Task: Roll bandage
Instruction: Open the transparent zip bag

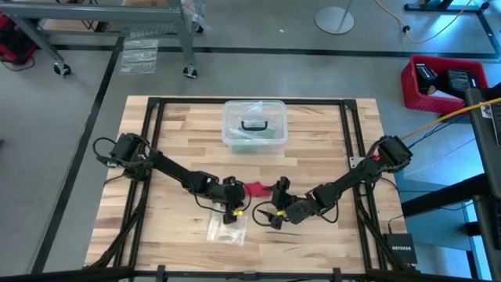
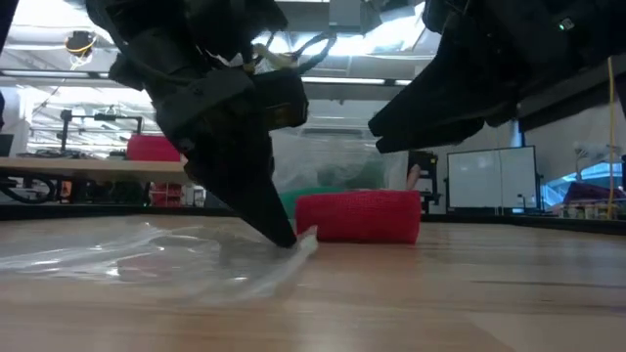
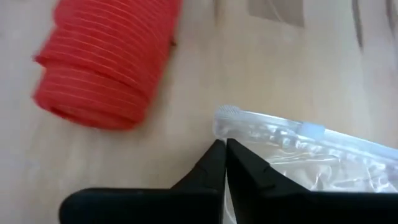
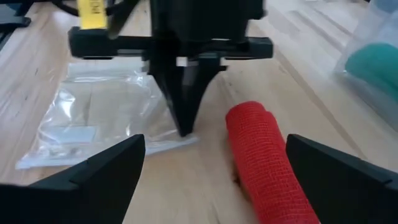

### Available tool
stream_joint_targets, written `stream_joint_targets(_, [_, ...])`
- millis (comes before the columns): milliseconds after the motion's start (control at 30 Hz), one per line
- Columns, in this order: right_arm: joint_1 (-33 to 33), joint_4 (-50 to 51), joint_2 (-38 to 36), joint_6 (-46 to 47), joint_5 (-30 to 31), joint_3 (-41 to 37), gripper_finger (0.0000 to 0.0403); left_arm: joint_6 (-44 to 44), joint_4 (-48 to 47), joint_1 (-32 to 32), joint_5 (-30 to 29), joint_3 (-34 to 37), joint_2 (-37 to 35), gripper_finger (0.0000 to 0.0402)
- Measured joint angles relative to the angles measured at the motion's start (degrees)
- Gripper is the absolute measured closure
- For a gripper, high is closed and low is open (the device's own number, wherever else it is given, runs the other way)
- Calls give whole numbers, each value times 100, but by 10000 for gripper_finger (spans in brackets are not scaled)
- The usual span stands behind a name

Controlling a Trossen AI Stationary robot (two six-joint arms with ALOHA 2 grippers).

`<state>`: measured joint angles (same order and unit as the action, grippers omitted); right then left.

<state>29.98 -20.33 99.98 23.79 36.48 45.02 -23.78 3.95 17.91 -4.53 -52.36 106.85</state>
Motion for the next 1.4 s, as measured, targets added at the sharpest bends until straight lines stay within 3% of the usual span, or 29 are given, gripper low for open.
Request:
stream_joint_targets(133, [0,-333,2,1,-2,2,9,51,-280,188,-258,37,-466,400])
stream_joint_targets(367, [-135,-1089,2,447,148,6,9,404,-730,364,-1639,19,-1653,401])
stream_joint_targets(600, [-440,-1516,2,616,-584,8,9,995,-757,424,-2639,14,-2315,401])
stream_joint_targets(767, [-465,-1507,34,635,-1165,10,9,1152,-743,422,-2875,13,-2464,402])
stream_joint_targets(967, [-537,-1462,276,782,-1105,47,15,1212,-598,445,-2879,12,-2468,401])
stream_joint_targets(1167, [-605,-1458,607,103,-1206,395,100,1225,-453,472,-2877,11,-2468,401])
stream_joint_targets(1400, [-601,-1192,710,-455,-1112,618,281,1210,-505,492,-2877,11,-2468,401])
